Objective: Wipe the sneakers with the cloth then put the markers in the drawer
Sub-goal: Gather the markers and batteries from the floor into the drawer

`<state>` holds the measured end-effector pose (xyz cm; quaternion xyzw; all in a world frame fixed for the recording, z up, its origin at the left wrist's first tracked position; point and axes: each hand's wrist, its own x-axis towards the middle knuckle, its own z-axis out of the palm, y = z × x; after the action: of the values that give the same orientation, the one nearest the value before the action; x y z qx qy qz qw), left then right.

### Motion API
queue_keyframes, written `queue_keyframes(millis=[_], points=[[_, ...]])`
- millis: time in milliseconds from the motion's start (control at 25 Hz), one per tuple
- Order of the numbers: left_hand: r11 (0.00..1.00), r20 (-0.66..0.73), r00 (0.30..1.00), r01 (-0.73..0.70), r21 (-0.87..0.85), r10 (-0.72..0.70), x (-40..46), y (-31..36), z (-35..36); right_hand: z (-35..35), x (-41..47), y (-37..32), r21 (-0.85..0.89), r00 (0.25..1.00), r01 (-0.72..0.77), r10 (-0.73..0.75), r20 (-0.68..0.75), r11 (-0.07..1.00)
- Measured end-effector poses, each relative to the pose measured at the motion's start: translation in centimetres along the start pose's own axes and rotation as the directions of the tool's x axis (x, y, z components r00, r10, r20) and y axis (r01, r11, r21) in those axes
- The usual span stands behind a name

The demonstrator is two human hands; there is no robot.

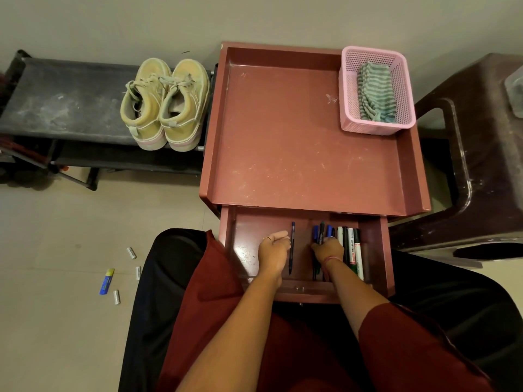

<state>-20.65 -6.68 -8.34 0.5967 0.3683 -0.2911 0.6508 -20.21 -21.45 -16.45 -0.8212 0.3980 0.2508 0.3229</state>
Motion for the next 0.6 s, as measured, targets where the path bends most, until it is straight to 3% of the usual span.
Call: queue_keyframes(millis=[400,480,520,600], points=[[0.997,-0.046,0.999,0.015,-0.079,-0.018,0.0,0.3,-0.3,-0.1,-0.1,1.8,-0.076,0.997,-0.052,0.046,-0.067,0.996],[0.994,-0.066,0.998,0.013,-0.111,-0.021,-0.1,0.5,-0.3,-0.1,-0.7,1.2,-0.029,0.992,0.059,-0.062,-0.112,0.998],[0.992,-0.080,0.997,0.010,-0.126,-0.021,0.0,0.5,-0.3,0.1,-1.1,0.7,-0.056,0.976,0.184,-0.189,-0.111,0.981],[0.987,-0.104,0.994,0.001,-0.161,-0.018,-0.1,0.7,-0.3,1.0,-2.1,-0.6,-0.245,0.873,0.480,-0.485,0.046,0.842]])
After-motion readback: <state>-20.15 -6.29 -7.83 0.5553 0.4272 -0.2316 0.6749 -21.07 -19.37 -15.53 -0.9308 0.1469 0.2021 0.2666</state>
